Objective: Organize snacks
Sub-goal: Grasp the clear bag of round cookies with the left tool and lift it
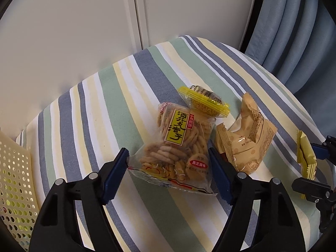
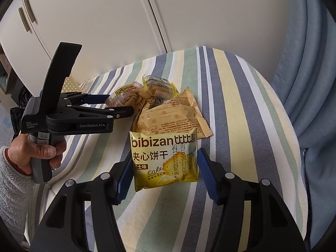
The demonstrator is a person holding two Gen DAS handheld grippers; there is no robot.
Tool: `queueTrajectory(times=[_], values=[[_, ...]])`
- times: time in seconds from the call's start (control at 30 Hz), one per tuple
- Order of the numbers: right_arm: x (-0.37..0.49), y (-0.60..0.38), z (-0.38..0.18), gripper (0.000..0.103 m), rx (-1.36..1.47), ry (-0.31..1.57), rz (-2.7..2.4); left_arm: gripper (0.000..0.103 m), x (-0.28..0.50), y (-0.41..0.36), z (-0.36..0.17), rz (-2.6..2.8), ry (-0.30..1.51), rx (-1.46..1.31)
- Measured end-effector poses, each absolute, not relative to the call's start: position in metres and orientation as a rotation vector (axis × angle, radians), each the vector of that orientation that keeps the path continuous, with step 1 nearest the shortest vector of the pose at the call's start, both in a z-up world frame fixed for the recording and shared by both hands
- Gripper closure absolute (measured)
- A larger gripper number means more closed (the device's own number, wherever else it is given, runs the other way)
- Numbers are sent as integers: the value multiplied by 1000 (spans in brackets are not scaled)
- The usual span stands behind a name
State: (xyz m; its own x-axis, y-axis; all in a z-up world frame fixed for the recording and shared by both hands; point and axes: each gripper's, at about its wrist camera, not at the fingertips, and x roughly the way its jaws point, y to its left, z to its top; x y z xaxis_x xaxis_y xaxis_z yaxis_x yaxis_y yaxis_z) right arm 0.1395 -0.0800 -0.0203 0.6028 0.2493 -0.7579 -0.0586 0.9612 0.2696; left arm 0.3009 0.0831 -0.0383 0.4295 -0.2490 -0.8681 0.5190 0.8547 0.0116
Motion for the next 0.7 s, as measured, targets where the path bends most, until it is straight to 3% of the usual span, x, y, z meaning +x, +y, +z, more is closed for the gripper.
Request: queueTrajectory(times=[0.7], values=[[139, -89, -22, 44, 267, 897, 174, 29, 248, 144, 13, -430, 934, 209]])
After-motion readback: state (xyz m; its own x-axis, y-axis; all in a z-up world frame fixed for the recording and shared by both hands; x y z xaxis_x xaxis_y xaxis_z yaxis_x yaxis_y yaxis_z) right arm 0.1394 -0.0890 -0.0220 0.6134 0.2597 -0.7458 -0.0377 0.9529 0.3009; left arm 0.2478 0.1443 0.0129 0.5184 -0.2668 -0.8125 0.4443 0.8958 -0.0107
